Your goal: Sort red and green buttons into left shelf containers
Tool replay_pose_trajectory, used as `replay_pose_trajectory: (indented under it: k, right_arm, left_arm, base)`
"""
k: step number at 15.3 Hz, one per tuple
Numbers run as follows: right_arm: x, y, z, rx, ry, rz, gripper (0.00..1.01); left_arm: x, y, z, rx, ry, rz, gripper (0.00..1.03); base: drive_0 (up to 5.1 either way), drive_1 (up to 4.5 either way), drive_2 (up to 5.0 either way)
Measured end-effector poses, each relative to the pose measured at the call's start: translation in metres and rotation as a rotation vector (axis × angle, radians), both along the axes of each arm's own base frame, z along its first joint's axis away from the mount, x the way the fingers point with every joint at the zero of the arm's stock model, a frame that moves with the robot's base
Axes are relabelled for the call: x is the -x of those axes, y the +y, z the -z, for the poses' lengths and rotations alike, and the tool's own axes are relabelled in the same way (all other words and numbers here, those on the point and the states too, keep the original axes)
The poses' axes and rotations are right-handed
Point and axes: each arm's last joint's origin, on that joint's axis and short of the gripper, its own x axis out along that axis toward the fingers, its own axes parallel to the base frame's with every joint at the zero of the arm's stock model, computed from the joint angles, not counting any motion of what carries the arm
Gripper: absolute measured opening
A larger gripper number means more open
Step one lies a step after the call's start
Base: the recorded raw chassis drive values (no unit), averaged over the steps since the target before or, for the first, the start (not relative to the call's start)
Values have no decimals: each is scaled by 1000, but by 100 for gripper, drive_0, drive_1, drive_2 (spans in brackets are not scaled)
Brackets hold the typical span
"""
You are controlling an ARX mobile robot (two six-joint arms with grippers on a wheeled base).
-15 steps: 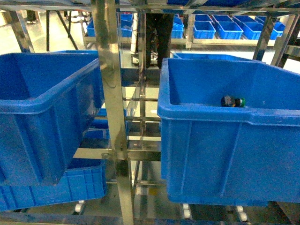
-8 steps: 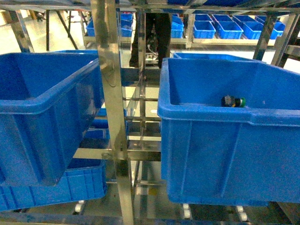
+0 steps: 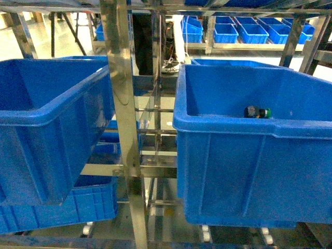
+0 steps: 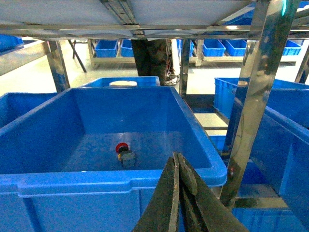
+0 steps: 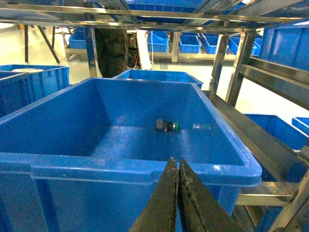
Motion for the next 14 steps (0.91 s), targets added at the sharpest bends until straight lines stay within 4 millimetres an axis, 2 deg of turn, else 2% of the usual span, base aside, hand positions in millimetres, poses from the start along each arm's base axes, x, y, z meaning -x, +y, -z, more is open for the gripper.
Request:
replay_pose_trajectory:
  k: [3, 8, 14]
  right_arm:
    - [13, -13, 7, -3, -2, 13, 2]
    - [28, -12, 19, -4, -7, -4, 2]
    - [38, -12, 16, -4, -17, -3, 2]
  left_arm:
    - [9, 0, 16, 1, 9, 0, 2]
    - [20, 0, 30, 1, 7, 1, 2]
    - [27, 0, 40, 1, -5, 5, 2]
  base:
    - [0, 0, 0]
    - [0, 0, 0]
    - [0, 0, 0]
